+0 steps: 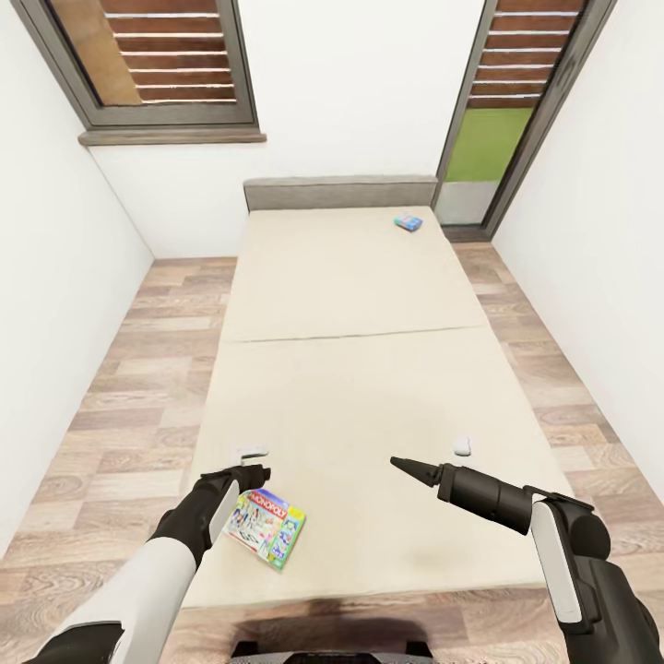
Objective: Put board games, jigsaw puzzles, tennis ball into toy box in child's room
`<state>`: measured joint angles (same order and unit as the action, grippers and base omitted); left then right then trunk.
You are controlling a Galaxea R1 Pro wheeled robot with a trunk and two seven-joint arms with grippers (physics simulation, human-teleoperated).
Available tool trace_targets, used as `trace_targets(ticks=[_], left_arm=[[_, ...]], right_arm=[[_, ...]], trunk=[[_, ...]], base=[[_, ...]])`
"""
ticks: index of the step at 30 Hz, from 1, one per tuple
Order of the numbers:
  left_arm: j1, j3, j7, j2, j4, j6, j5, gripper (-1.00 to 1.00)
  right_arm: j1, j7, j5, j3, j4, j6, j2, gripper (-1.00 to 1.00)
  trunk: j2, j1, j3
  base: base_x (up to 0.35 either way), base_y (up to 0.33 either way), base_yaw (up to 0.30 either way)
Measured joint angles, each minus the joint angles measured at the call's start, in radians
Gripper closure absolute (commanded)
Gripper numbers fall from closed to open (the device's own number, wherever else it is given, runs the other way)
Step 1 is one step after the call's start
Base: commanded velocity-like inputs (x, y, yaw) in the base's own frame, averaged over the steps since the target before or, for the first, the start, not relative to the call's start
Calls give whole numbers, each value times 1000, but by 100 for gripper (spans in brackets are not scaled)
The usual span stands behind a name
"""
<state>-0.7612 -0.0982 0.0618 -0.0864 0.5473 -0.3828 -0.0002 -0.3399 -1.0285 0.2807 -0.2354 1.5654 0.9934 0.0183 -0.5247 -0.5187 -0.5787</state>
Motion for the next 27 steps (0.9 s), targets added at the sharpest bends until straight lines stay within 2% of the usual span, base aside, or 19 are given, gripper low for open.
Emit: trace_targets(ticks=[27], left_arm=[[-2, -6, 0, 7, 10, 11, 2, -100]], right_arm=[[0, 4, -2, 3, -1, -2, 0, -100]], trunk=[[0, 0, -44]], base=[[0, 0, 0]])
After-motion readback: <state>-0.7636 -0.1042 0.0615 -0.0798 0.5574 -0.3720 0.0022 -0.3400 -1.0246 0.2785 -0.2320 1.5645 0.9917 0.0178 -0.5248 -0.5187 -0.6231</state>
